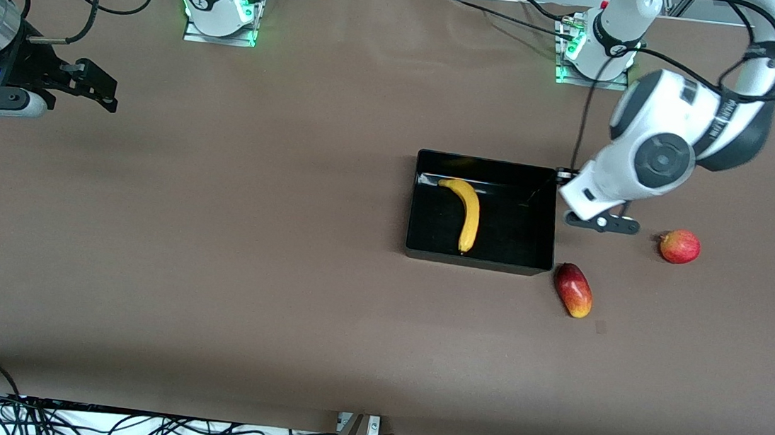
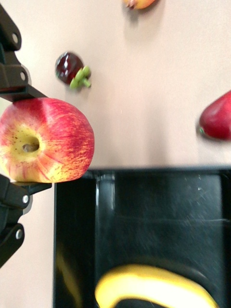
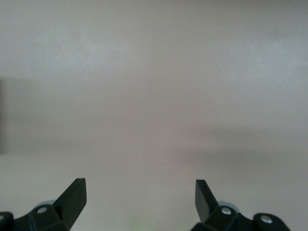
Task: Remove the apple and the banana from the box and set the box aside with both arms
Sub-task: 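Place the red apple on the table beside the tray, open left gripper, then grasp the yellow banana in the tray with the left gripper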
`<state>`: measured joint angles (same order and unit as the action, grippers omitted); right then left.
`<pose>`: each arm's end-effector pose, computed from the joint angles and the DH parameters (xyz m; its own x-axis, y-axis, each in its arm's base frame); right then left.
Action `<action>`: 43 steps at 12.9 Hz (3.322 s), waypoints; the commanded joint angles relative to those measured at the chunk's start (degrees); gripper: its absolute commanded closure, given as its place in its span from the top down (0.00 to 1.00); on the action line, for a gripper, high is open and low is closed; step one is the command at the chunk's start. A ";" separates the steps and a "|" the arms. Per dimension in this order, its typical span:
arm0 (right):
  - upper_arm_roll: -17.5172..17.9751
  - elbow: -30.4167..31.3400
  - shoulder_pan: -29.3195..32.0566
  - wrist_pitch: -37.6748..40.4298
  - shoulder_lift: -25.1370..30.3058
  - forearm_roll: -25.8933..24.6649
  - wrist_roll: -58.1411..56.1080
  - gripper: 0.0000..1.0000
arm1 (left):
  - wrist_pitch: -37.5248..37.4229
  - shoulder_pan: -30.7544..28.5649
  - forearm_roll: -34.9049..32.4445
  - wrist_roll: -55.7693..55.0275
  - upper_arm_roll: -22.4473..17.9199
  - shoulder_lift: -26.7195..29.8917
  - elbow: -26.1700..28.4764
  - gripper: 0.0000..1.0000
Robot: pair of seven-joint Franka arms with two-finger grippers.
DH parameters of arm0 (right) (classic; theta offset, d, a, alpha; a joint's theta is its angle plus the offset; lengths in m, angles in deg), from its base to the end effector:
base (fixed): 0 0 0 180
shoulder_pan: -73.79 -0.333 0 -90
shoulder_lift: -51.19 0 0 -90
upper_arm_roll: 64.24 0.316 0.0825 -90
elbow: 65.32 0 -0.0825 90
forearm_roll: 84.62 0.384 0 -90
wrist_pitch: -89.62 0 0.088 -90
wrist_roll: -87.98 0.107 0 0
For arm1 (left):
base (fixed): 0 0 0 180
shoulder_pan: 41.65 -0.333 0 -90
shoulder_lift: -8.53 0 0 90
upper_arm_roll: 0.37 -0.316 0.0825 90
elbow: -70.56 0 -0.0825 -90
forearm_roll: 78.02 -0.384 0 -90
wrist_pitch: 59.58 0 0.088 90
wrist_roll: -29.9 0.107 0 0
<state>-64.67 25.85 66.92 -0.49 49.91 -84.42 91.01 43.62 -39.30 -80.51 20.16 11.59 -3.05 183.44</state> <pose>0.5567 0.0633 0.6026 0.9974 0.0594 -0.0409 0.0594 -0.9982 -0.0012 0.5353 -0.1298 0.3474 0.9315 -0.0844 -0.3539 -0.1108 -0.9923 -0.0550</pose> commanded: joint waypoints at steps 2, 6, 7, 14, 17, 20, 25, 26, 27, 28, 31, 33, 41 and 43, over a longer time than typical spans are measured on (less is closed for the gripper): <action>0.87 -0.90 0.46 -1.38 -0.30 -0.12 0.23 1.00 | 12.57 -3.05 -3.74 8.33 -0.53 -0.55 11.27 0.17; 1.13 -0.90 -0.07 -4.90 -1.88 0.93 -0.47 1.00 | 24.04 -3.94 -4.10 9.22 -0.62 -3.79 16.67 0.17; 1.31 -0.90 -0.25 -4.21 -1.53 1.98 0.22 1.00 | 26.59 -3.94 -4.10 9.22 -0.62 -4.84 17.54 0.22; 3.94 -0.46 -6.64 -4.02 -7.68 2.52 0.49 1.00 | 19.01 -3.94 -4.01 8.69 -1.68 -1.79 13.18 1.00; 3.95 -0.55 -10.17 -8.50 -10.14 2.43 3.65 1.00 | 4.07 -3.24 -3.49 8.08 -1.33 -0.64 1.59 1.00; 3.60 -0.82 -9.48 -8.86 -10.32 2.35 2.87 1.00 | 3.58 -1.48 1.06 4.49 0.43 -0.98 -2.22 1.00; 0.53 -0.82 -8.86 -6.41 -8.12 2.35 -0.73 1.00 | 22.53 6.85 4.69 -11.04 4.48 -8.00 -1.52 1.00; -0.18 -0.82 -8.86 -5.53 -7.86 2.35 -1.70 1.00 | 25.44 9.14 4.34 -14.83 4.39 -10.28 -1.52 1.00; -0.97 -0.82 -8.86 -5.43 -7.86 2.35 -1.79 1.00 | 28.25 11.07 3.99 -17.39 4.30 -12.13 -1.43 1.00; -1.32 -0.82 -8.86 -5.35 -7.77 2.35 -1.79 1.00 | 30.28 12.57 1.90 -19.41 4.13 -13.98 -1.35 1.00; -1.76 -0.82 -8.86 -4.38 -6.98 2.35 -1.79 1.00 | 33.54 15.65 -5.67 -28.02 3.86 -18.64 -1.35 1.00; -1.94 -0.82 -8.86 -4.29 -7.07 1.91 -1.88 1.00 | 35.40 17.07 -5.68 -30.07 3.42 -20.58 -0.91 1.00; -4.66 -3.62 -8.86 -3.59 -7.33 1.64 -1.88 1.00 | 34.70 16.90 -5.68 -30.16 2.72 -19.19 -0.20 0.00; -4.75 -3.72 -8.95 -3.15 -7.16 1.47 -2.05 1.00 | 32.61 16.28 -5.68 -30.33 2.72 -16.65 -0.73 0.00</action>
<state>-69.19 22.98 57.96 -5.08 42.20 -82.67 89.86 78.63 -22.96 -84.83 -8.99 14.72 -23.48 182.52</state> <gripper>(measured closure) 0.000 0.652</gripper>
